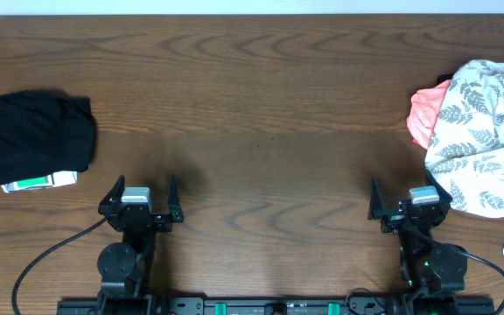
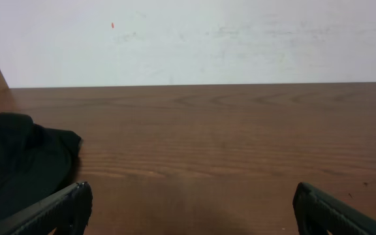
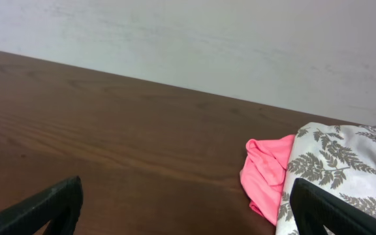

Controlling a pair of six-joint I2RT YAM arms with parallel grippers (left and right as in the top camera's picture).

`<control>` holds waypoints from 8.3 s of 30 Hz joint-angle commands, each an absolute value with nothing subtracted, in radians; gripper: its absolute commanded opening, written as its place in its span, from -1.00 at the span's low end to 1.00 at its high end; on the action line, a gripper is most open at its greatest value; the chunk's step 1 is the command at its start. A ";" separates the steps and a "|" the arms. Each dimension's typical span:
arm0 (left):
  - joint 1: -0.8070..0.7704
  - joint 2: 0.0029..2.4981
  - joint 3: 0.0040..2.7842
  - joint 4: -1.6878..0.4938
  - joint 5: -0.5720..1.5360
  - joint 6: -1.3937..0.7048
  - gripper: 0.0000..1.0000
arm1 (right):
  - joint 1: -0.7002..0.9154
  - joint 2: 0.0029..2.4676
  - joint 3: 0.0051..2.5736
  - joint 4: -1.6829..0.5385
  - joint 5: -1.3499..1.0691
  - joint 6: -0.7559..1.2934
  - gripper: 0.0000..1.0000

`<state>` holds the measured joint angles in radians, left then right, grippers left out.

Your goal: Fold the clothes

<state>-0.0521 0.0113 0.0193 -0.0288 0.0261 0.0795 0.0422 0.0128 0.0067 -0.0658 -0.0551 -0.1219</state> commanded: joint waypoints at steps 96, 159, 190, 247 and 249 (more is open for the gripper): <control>-0.046 0.885 0.861 -0.664 0.191 -0.132 0.96 | -0.110 2.164 1.547 -0.567 0.282 0.097 -0.74; -0.046 0.888 0.860 -0.668 0.199 -0.136 0.96 | -0.673 1.501 2.196 -0.959 -0.181 0.150 -0.98; -0.150 0.955 0.860 -0.464 0.329 -0.137 0.96 | 0.184 1.534 2.333 -0.728 -0.352 0.154 -0.98; -0.595 1.534 0.860 -0.294 0.208 -0.083 0.97 | 0.173 1.546 2.288 -1.546 0.191 0.141 -0.92; -0.605 1.550 0.860 -0.288 0.158 -0.083 0.99 | 0.173 1.546 2.288 -1.547 0.191 0.141 -0.91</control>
